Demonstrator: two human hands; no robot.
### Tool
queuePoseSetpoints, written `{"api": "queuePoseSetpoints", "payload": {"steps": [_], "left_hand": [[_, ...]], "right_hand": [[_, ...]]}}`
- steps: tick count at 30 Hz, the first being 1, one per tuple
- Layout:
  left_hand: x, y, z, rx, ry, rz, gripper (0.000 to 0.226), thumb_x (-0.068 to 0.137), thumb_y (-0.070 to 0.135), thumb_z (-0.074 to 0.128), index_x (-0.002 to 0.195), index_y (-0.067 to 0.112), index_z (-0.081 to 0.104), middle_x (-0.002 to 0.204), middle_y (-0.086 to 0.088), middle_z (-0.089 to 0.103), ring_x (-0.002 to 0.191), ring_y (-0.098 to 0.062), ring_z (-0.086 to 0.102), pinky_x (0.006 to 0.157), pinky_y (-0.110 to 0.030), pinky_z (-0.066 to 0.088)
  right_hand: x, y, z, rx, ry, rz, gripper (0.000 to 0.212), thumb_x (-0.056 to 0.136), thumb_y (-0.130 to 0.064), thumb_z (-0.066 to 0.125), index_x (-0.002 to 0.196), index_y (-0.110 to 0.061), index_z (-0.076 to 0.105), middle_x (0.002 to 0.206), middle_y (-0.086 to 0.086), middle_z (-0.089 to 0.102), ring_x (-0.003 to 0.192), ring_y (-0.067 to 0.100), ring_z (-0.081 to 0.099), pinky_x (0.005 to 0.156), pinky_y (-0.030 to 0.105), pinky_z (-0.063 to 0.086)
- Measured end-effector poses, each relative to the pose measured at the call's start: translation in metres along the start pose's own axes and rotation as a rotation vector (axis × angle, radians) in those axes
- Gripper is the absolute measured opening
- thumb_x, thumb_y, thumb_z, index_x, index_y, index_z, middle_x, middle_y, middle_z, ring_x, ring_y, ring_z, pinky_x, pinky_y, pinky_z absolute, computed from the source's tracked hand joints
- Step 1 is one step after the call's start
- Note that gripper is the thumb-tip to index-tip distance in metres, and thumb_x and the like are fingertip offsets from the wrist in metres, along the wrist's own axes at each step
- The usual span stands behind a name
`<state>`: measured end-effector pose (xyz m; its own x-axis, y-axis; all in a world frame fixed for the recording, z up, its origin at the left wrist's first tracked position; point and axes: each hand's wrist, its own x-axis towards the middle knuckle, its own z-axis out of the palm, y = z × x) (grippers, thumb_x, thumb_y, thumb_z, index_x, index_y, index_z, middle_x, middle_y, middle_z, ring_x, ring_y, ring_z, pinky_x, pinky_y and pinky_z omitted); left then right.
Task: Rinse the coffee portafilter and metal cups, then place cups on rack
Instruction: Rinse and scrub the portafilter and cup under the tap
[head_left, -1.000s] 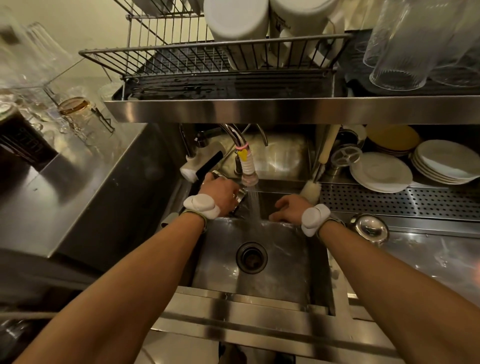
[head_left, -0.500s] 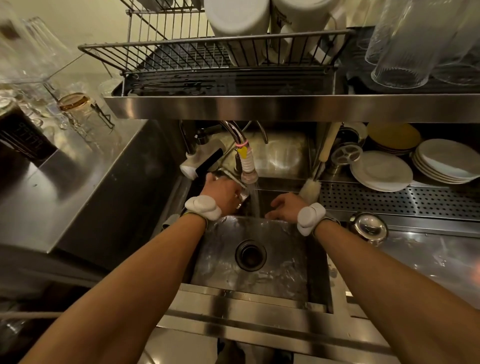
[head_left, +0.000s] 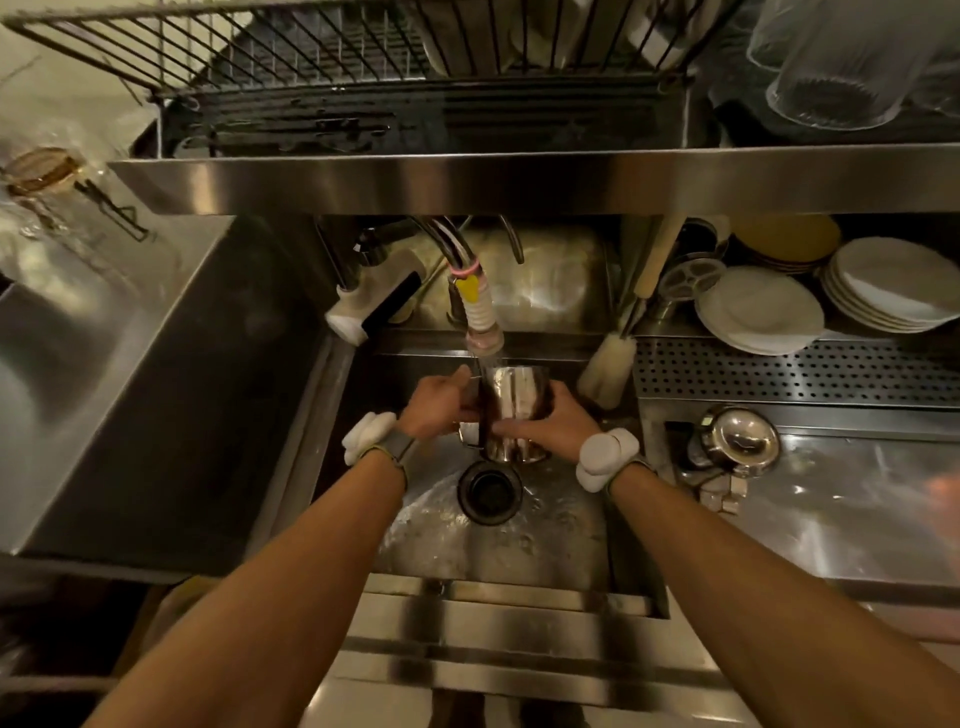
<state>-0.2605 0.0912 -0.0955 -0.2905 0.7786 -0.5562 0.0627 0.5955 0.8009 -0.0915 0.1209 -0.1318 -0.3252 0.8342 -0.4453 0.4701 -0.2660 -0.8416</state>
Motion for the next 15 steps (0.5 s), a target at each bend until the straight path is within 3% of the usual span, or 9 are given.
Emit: {"api": "queuePoseSetpoints", "payload": {"steps": [2,4,6,8,10,12,15], "left_hand": [[0.003,-0.001,0.001,0.021,0.019,-0.003,0.04,0.095,0.04,0.046,0.084,0.008,0.066,0.095,-0.02,0.067,0.082,-0.032,0.065,0.068,-0.034,0.048],[0.008,-0.004,-0.007,0.02,0.027,-0.004,0.041,0.095,0.044,0.046,0.079,0.011,0.065,0.092,-0.018,0.065,0.077,-0.029,0.062,0.061,-0.03,0.045],[0.009,-0.007,-0.015,0.009,0.015,-0.044,0.05,0.094,0.053,0.039,0.094,0.011,0.067,0.099,-0.013,0.067,0.086,-0.029,0.063,0.063,-0.03,0.044],[0.01,-0.013,-0.022,0.001,0.023,-0.101,0.06,0.093,0.059,0.031,0.109,0.012,0.065,0.108,-0.009,0.068,0.098,-0.028,0.064,0.074,-0.036,0.046],[0.011,-0.019,-0.027,-0.017,0.035,-0.117,0.059,0.094,0.059,0.028,0.105,0.015,0.065,0.107,-0.008,0.069,0.092,-0.025,0.065,0.082,-0.041,0.045],[0.012,-0.022,-0.03,-0.027,0.039,-0.111,0.054,0.095,0.057,0.026,0.098,0.018,0.063,0.104,-0.007,0.069,0.081,-0.02,0.063,0.077,-0.036,0.045],[0.01,-0.021,-0.034,0.019,0.054,-0.089,0.06,0.096,0.055,0.024,0.108,0.011,0.063,0.108,-0.009,0.068,0.076,-0.016,0.062,0.06,-0.028,0.039]], "right_hand": [[0.006,-0.004,0.006,0.069,0.063,0.017,0.108,0.048,-0.044,0.088,0.136,-0.01,0.035,0.124,0.002,0.057,0.11,0.021,0.058,0.092,0.033,0.048],[0.013,-0.008,0.014,0.091,0.098,0.043,0.109,0.048,-0.042,0.088,0.137,-0.01,0.036,0.126,0.005,0.057,0.11,0.022,0.058,0.094,0.035,0.048],[0.017,-0.01,0.021,0.09,0.129,0.048,0.109,0.048,-0.041,0.089,0.138,-0.01,0.033,0.126,0.005,0.056,0.11,0.022,0.057,0.093,0.036,0.048],[0.016,-0.009,0.029,0.105,0.141,0.07,0.11,0.049,-0.04,0.089,0.138,-0.011,0.03,0.123,0.002,0.055,0.104,0.019,0.056,0.086,0.03,0.048],[0.013,-0.007,0.036,0.092,0.096,0.08,0.108,0.05,-0.038,0.089,0.136,-0.013,0.029,0.112,-0.004,0.053,0.09,0.009,0.054,0.073,0.02,0.045],[0.011,-0.004,0.038,0.064,0.066,0.066,0.104,0.05,-0.035,0.09,0.133,-0.014,0.03,0.104,-0.008,0.052,0.082,0.003,0.051,0.064,0.015,0.041],[0.014,-0.009,0.042,0.097,0.157,0.032,0.108,0.048,-0.037,0.09,0.134,-0.016,0.027,0.11,-0.004,0.052,0.092,0.013,0.052,0.075,0.025,0.045]]}}
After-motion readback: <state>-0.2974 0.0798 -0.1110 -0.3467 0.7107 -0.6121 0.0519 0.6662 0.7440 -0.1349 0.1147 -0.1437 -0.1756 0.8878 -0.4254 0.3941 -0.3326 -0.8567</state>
